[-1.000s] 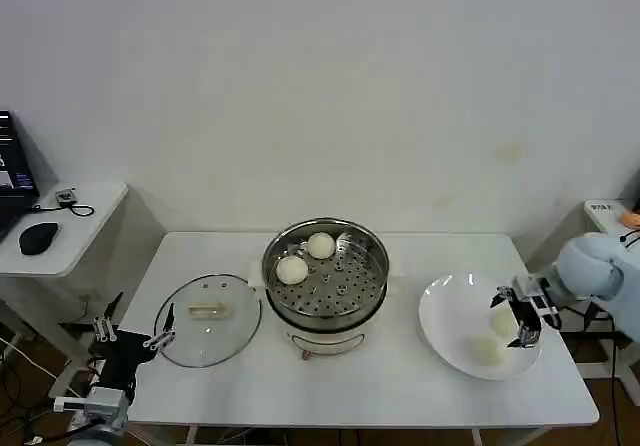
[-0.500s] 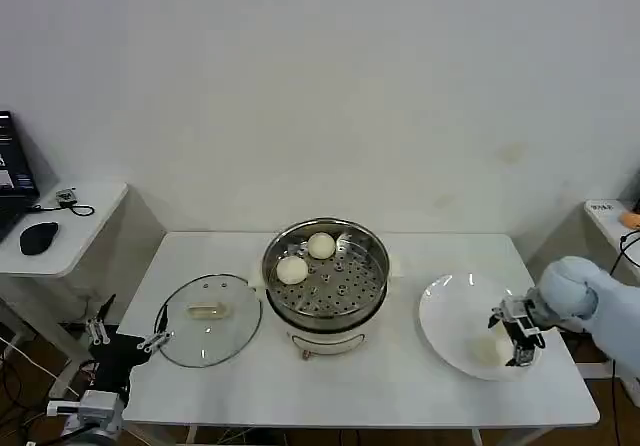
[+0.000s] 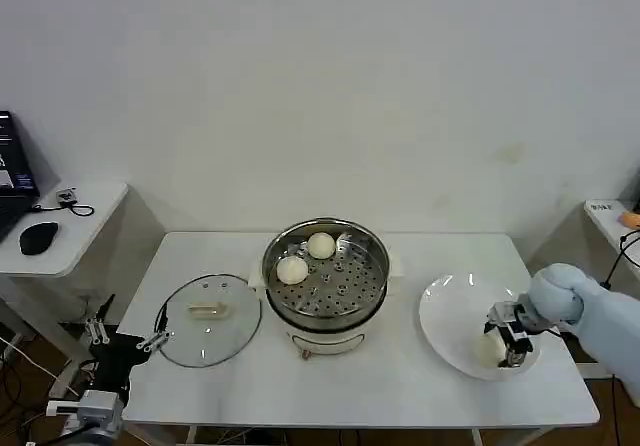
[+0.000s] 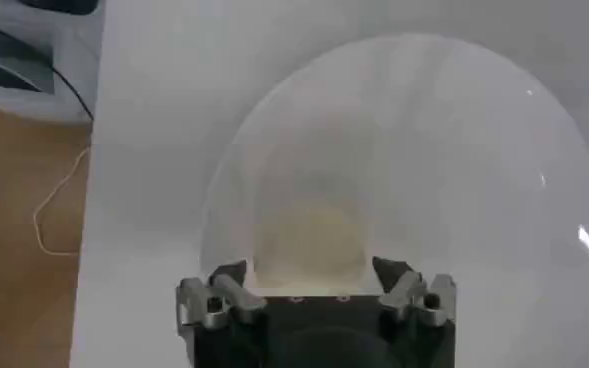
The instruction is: Take steamed baozi put them in steamer then cover it.
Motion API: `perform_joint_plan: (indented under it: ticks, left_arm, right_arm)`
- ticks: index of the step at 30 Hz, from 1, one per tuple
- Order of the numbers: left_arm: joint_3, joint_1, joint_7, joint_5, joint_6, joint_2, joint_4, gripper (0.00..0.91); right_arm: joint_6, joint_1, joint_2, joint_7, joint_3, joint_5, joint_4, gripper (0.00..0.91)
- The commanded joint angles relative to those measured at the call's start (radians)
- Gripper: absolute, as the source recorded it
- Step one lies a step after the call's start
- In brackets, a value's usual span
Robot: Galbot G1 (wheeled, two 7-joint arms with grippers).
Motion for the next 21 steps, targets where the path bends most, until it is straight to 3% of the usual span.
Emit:
perform_joint_plan:
  ticks: [1, 5, 11, 21]
  left_arm:
    - [0.003, 0.0, 0.0, 0.002, 0.001, -0.002, -0.004, 0.907]
    - [0.008, -0.002, 0.0, 0.003, 0.002, -0.005, -0.006, 0.907]
    - [0.013, -0.005, 0.001, 0.005, 0.004, -0.006, -0.01, 0.907]
    - [0.012, -0.007, 0.0, 0.004, 0.003, 0.002, -0.005, 0.907]
  right_arm:
    - [-0.016, -0.007, 0.002, -0.004, 0.005, -0.004, -0.002, 0.705]
    - [-0.012, 0.026, -0.007, -0.019, -0.014, 0.005, 0.002, 0.655]
    - [-0.01, 0.116, -0.009, -0.037, -0.015, 0.041, 0.01, 0.655]
    - [-0.008, 0.54, 0.075, -0.072, -0.162, 0.166, -0.047, 0.665]
